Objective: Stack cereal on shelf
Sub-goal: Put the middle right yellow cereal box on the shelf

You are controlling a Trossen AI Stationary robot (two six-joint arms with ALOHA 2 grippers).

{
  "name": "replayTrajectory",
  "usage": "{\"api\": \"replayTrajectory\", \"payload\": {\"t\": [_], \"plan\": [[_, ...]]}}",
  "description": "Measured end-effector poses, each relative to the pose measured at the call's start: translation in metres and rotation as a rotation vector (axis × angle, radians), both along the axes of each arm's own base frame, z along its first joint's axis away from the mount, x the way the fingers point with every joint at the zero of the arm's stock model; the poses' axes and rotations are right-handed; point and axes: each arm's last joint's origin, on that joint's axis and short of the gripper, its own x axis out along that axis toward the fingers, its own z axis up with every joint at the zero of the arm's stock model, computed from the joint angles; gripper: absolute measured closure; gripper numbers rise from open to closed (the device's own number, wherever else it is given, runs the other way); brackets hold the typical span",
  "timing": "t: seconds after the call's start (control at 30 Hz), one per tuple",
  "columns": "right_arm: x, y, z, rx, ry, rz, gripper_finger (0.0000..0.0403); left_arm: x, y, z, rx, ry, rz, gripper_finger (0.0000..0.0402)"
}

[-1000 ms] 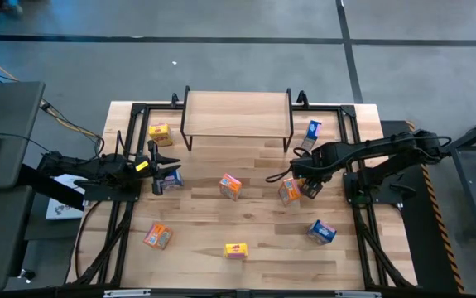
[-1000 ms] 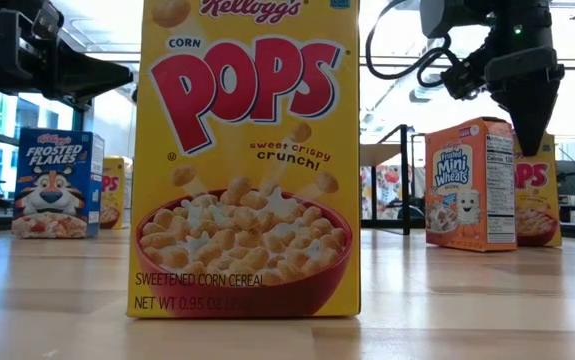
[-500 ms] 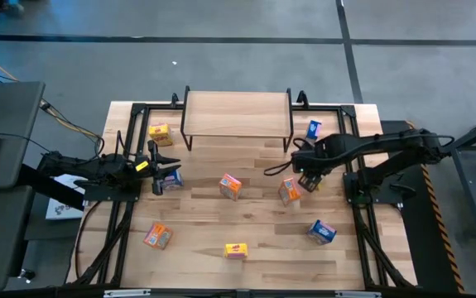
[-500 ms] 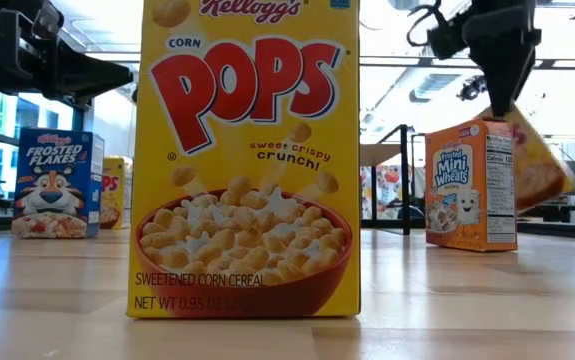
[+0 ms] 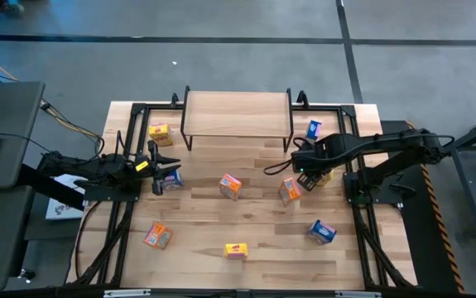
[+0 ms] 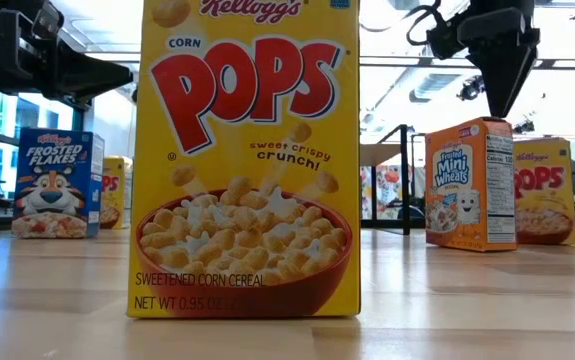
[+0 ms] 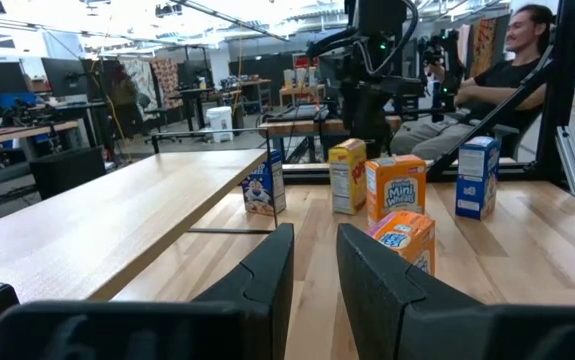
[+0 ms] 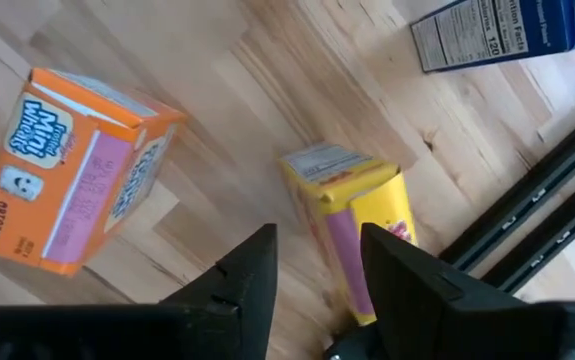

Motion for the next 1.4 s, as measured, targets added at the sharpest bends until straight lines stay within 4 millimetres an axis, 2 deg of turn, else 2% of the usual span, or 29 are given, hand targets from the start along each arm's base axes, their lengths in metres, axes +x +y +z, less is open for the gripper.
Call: {"api": "replayTrajectory", "payload": {"t": [0.33, 0.8, 1.2, 1.4], "plan": [[0.0001, 0.0, 0.0, -0.004, 0.007, 0.041, 0.0261, 0.0, 0.0, 0.0001, 0.0, 0.0, 0.0, 0.033], [-0.0062, 0.0007, -0.0002, 0.032, 0.088, 0.127, 0.0161, 0.0, 0.0, 0.0, -0.001, 0.0, 0.0, 0.033], [-0.0046, -0.0001, -0.0002, 0.001, 0.073, 0.128, 0.0157, 0.0, 0.0, 0.0, -0.001, 0.0, 0.0, 0.033], [-0.0058, -0.0001, -0.0002, 0.008, 0.075, 0.073, 0.0157, 0.0, 0.0, 0.0, 0.0, 0.0, 0.0, 0.033]]}}
